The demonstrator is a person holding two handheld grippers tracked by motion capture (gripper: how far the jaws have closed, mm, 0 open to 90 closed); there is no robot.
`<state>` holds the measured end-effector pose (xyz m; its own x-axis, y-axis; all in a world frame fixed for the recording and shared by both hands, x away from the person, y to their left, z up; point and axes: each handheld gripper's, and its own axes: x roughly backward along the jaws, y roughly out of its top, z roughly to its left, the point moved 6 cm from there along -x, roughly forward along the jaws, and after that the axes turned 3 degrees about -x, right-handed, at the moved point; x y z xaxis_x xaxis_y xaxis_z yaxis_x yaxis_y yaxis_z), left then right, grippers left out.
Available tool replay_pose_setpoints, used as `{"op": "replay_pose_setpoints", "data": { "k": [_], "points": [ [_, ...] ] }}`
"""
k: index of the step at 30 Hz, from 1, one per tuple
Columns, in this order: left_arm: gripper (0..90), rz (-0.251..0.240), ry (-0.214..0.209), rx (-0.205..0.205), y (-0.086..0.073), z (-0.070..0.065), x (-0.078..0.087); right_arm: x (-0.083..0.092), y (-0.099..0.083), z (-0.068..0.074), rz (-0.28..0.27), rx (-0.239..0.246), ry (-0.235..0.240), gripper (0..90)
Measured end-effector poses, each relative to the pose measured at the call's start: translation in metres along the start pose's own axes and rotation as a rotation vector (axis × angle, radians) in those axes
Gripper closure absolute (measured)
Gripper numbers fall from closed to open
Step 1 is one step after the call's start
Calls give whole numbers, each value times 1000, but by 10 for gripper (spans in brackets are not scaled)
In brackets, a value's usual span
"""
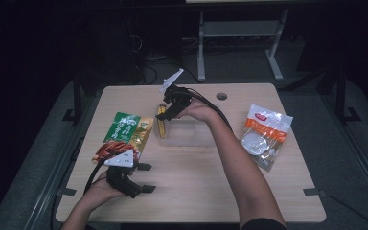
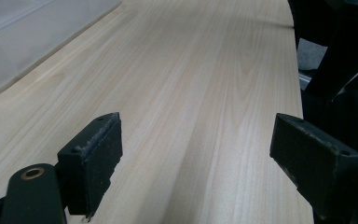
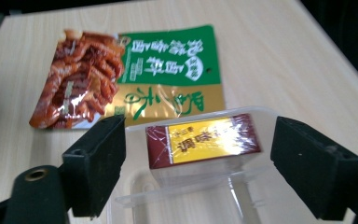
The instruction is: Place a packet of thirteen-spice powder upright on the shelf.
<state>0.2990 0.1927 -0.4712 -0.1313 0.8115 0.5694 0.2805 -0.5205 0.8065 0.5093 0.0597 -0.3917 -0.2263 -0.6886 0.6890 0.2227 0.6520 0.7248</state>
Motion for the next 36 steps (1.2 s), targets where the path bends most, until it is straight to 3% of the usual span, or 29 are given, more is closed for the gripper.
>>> {"op": "replay_pose_setpoints", "data": {
  "k": [4, 6, 7, 9, 11, 15, 16, 23, 25, 31, 36],
  "points": [
    [163, 12, 2, -8, -1, 1, 0, 15, -2, 2, -38, -28, 0, 154],
    [163, 10, 5, -2, -1, 0, -1, 22, -6, 3, -33, -21, -11, 153],
    [164, 15, 6, -8, -1, 1, 0, 25, -8, 5, -35, -39, -12, 149],
    [164, 7, 8, 1, -1, 0, -1, 32, -11, 7, -49, -27, -19, 147],
    [164, 10, 13, 4, -1, 1, -2, 38, -14, 11, -52, -54, -29, 147],
    [164, 22, 20, -2, -1, 3, -2, 52, -26, 16, -53, -53, -59, 149],
    [164, 16, 20, -2, -1, 3, -3, 56, -30, 19, -43, -93, -64, 150],
    [164, 21, 28, -8, -1, 1, -2, 74, -57, 24, -52, -131, -100, 151],
    [164, 21, 34, -7, -2, 2, -1, 78, -65, 29, -56, -154, -105, 151],
    [164, 16, 30, 1, -1, 2, -1, 89, -87, 46, -51, -135, -118, 151],
    [163, 12, 36, -12, -1, 2, -1, 95, -107, 63, -63, -162, -138, 152]
  ]
}}
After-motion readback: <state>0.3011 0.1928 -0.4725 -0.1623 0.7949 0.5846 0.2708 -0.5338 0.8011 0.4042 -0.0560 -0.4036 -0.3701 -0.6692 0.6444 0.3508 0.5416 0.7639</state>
